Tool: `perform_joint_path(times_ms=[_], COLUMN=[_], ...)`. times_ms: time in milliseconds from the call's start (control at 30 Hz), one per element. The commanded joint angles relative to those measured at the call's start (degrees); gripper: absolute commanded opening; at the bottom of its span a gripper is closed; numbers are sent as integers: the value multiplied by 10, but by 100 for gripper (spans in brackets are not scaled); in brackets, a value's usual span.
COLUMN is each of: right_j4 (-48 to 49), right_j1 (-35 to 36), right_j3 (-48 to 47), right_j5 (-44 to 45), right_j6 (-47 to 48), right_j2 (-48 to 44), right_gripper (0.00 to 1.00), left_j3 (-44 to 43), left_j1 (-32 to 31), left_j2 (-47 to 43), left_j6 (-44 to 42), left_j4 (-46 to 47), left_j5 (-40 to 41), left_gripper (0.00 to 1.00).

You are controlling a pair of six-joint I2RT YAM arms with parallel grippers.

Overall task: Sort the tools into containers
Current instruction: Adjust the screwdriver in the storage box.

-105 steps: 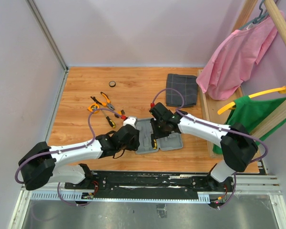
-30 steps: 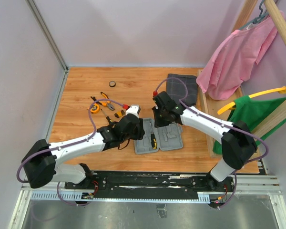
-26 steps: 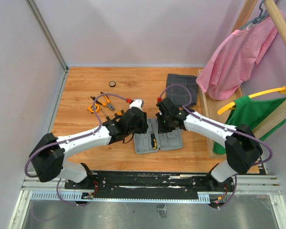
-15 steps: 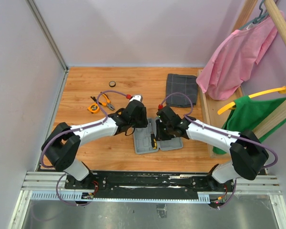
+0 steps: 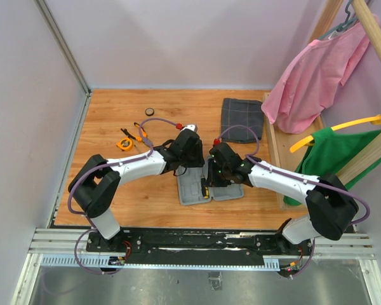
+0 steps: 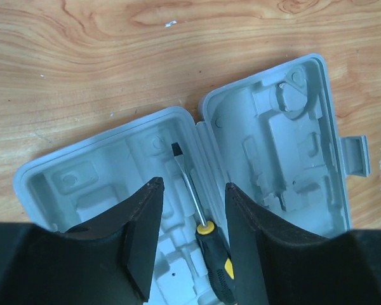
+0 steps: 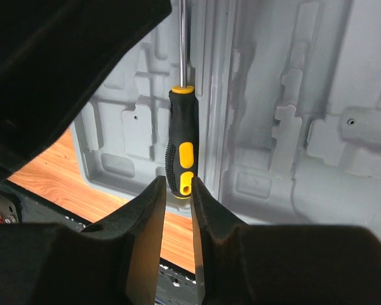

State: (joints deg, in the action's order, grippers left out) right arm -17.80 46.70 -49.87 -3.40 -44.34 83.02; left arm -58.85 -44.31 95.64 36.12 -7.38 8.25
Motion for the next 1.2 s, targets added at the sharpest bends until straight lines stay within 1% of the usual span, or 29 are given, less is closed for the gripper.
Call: perform_joint_path(times_ms=[0, 833, 967, 1167], right_j4=[12, 6, 8, -11], right_j1=[22, 30, 32, 34], right_j3=[7, 7, 9, 6], right_j5=[10, 3, 3, 18], right_j6=[-19, -21, -22, -22], right_j2=[-5, 39, 51, 66], right_gripper=[24, 25, 25, 23], left_j3=[-21, -25, -25, -24], left_j1=[3, 3, 4, 3], left_j2=[18, 43, 48, 53], left_j6=[7, 8, 8, 8], left_j4=[-1, 6, 7, 7], left_j5=[-8, -20, -21, -19], left_gripper=[48, 47, 44, 38])
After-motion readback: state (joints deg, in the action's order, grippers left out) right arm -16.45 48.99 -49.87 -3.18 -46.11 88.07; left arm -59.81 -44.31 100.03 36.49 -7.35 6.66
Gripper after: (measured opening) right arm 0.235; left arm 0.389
